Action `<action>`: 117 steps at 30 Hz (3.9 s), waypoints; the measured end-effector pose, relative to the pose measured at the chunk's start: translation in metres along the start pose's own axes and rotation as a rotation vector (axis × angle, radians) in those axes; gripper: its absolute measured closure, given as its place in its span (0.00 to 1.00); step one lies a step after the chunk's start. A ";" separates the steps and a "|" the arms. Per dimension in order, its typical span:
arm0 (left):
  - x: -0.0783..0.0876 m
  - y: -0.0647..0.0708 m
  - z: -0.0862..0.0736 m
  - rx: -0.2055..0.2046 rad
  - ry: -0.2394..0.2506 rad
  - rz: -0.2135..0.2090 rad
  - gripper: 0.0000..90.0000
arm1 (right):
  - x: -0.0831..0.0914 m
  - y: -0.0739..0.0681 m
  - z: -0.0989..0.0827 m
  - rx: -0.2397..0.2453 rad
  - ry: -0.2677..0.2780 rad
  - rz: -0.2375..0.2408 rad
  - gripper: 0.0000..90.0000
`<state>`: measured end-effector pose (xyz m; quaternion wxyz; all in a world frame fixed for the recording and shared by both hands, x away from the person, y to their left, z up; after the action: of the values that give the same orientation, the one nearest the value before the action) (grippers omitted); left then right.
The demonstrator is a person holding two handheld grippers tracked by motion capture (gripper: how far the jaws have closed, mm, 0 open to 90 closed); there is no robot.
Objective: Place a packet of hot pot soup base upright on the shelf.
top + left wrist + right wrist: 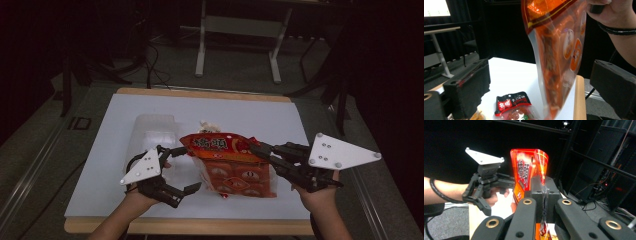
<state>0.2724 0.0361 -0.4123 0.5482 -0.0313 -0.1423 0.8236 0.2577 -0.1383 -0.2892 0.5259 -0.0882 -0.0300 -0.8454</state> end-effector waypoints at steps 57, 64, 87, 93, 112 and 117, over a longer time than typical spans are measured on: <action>-0.008 -0.003 0.022 -0.076 -0.064 -0.089 0.80 | -0.002 0.013 0.002 -0.088 0.088 -0.009 0.58; 0.001 -0.018 0.030 -0.072 -0.056 -0.021 0.80 | 0.002 0.023 -0.006 -0.113 0.107 -0.049 0.35; 0.060 -0.109 0.036 -0.030 -0.078 0.375 0.80 | 0.008 0.056 -0.055 -0.176 0.051 -0.152 0.15; 0.077 -0.126 0.018 0.001 -0.095 0.470 0.80 | 0.011 0.064 -0.063 -0.195 0.052 -0.176 0.15; 0.108 -0.157 -0.050 0.112 -0.142 0.634 0.80 | 0.008 0.067 -0.076 -0.204 0.026 -0.177 0.15; 0.105 -0.158 -0.071 0.140 -0.158 0.644 0.80 | 0.006 0.067 -0.077 -0.202 0.020 -0.180 0.15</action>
<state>0.3864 0.2030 -0.4270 0.2480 0.0272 -0.1102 0.9621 0.3061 -0.1842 -0.3668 0.4368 -0.1291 0.0527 -0.8887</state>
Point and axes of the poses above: each handheld gripper's, and its own axes: x roughly backward along the jaws, z roughly out of its top, y roughly to its right, the point moved 9 cm from there along -x, roughly forward along the jaws, and after that the axes turned 14 degrees about -x, right-handed, at the moved point
